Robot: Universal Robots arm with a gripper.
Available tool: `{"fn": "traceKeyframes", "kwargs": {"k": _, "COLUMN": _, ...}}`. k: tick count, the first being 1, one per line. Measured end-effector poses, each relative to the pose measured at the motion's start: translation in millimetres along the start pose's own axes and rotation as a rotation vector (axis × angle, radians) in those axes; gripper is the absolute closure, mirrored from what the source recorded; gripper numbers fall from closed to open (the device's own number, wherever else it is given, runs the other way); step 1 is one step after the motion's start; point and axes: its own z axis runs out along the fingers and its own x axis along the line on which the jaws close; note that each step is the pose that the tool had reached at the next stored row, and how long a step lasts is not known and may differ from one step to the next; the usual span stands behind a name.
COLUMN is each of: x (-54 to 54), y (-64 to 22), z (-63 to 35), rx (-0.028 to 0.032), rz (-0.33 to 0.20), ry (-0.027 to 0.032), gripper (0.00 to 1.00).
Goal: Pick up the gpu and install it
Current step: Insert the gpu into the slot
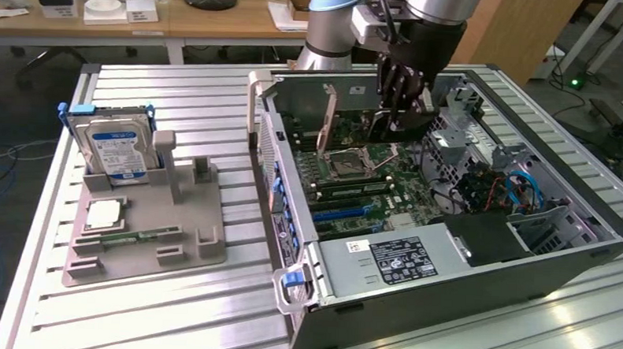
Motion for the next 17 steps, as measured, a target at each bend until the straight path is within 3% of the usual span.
{"fn": "traceKeyframes", "kwargs": {"k": 17, "x": 5.4, "y": 3.3, "z": 3.4, "rx": 0.0000, "rz": 0.000, "ry": 0.0001, "gripper": 0.72}}
